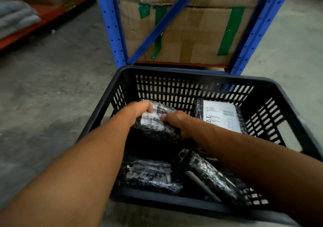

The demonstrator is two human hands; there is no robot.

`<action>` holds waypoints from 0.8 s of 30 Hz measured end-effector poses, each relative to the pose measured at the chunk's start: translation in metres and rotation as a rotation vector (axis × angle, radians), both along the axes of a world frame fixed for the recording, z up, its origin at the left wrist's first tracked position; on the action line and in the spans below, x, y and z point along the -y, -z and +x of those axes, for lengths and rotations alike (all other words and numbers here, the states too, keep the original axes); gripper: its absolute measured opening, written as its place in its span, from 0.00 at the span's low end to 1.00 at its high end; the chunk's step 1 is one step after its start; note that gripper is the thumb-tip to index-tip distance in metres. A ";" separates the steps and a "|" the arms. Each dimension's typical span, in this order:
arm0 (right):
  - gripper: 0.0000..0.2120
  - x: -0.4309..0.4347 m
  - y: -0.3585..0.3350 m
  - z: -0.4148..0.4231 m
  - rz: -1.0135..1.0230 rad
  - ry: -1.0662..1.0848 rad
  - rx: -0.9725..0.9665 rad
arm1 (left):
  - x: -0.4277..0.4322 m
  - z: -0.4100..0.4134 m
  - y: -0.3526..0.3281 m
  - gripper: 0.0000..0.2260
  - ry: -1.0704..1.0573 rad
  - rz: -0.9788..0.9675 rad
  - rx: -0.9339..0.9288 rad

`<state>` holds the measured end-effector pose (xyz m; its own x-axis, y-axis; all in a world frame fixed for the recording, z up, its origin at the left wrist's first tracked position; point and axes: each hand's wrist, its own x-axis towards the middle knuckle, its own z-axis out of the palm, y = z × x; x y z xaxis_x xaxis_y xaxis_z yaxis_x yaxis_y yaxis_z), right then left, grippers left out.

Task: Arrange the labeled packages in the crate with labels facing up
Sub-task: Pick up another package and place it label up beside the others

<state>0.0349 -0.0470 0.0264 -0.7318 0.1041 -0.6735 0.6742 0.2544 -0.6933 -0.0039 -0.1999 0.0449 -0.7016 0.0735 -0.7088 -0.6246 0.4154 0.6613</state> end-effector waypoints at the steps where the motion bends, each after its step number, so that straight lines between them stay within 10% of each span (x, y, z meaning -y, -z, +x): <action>1: 0.16 0.000 -0.010 0.002 -0.033 0.010 -0.024 | 0.003 0.000 -0.012 0.31 -0.013 0.017 -0.035; 6: 0.15 -0.018 -0.066 0.021 -0.128 0.024 -0.140 | 0.012 0.015 -0.074 0.17 -0.100 0.148 -0.255; 10: 0.35 -0.038 -0.106 0.030 -0.191 0.057 -0.452 | 0.012 0.012 -0.114 0.14 -0.327 0.420 -0.404; 18: 0.33 -0.065 -0.130 0.033 0.638 -0.050 -1.434 | 0.001 0.012 -0.146 0.25 -0.020 0.760 -0.147; 21: 0.32 -0.076 -0.126 0.026 0.894 -0.114 -1.463 | -0.002 0.010 -0.142 0.18 0.021 0.738 -0.225; 24: 0.29 -0.073 -0.122 0.025 0.739 0.078 -1.258 | -0.001 0.009 -0.133 0.25 0.069 0.798 -0.288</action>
